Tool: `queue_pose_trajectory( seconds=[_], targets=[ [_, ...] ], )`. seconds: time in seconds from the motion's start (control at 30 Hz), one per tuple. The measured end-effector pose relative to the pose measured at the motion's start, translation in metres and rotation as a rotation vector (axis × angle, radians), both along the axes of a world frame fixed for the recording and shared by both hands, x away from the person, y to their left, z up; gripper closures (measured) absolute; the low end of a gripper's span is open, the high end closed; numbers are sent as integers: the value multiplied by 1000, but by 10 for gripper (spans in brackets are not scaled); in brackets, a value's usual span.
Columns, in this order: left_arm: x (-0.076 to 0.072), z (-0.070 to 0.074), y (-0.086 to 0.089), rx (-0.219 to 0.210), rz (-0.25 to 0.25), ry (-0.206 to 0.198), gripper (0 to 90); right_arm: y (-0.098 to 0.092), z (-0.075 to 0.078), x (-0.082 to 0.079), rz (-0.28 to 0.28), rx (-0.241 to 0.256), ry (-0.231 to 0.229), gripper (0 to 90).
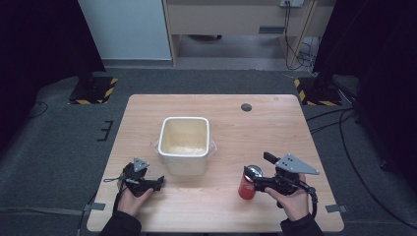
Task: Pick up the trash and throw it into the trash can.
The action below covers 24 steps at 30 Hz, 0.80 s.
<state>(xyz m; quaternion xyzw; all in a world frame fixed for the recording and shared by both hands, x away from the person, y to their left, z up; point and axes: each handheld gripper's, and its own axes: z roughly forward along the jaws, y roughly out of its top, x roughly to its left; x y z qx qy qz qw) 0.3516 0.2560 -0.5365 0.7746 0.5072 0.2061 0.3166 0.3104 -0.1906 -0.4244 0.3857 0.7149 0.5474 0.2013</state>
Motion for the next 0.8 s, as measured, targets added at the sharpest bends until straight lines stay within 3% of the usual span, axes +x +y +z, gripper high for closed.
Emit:
queue_pose_trajectory(
  seconds=[0.2,0.67,0.8],
  targets=[
    [0,0,0,0,0,0,0,10,-10,-5,30,-30,17,115],
    [0,0,0,0,0,0,0,10,-32,-6,18,-94,54,160],
    [0,0,0,0,0,0,0,13,-37,-6,26,-132,74,182]
  ],
)
